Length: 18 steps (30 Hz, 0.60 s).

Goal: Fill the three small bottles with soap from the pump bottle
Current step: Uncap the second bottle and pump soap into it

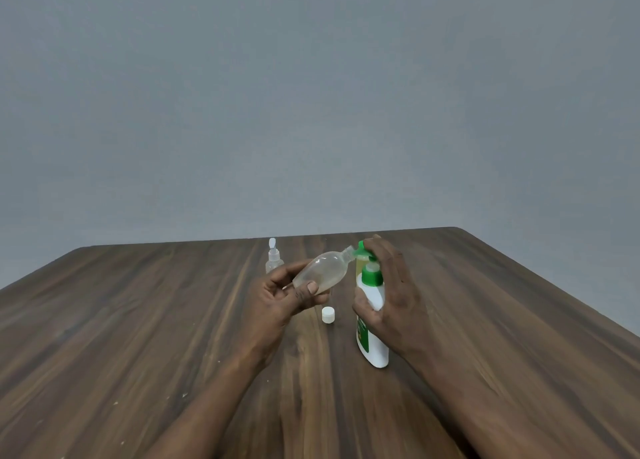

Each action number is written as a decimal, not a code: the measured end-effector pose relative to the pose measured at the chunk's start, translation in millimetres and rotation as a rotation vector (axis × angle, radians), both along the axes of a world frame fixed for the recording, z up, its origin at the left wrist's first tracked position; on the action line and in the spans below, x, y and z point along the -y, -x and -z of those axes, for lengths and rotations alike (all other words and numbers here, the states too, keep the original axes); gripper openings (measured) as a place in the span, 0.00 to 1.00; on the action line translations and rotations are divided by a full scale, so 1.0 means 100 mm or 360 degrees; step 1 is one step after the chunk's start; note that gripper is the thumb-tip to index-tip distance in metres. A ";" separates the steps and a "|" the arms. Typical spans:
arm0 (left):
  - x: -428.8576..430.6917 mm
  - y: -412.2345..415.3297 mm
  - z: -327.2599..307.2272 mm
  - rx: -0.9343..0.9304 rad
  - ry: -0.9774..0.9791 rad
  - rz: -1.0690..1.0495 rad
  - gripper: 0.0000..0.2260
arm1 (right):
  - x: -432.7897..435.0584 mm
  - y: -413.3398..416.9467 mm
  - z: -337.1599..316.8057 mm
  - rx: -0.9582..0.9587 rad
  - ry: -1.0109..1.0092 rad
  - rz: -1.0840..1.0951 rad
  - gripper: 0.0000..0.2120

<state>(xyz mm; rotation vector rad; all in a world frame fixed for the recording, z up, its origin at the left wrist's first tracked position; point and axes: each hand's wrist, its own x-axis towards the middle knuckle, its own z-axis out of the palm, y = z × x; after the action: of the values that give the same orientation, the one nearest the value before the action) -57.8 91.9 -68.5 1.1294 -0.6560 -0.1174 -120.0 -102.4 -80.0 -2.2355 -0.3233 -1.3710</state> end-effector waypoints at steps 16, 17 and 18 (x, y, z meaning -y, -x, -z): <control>0.03 0.08 0.12 0.0054 0.0111 -0.0210 0.18 | 0.02 0.00 0.04 -0.0079 -0.0018 0.0030 0.30; 0.04 0.08 0.13 0.0063 0.0099 -0.0213 0.18 | 0.02 0.00 0.04 -0.0072 -0.0004 0.0035 0.30; 0.04 0.08 0.13 0.0073 0.0086 -0.0215 0.19 | 0.02 0.00 0.04 -0.0068 0.0009 0.0045 0.31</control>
<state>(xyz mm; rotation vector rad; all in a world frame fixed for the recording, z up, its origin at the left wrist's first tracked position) -66.3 88.1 -81.8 1.1239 -0.6179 0.0415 -120.4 -104.4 -83.9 -2.2785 -0.2816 -1.3366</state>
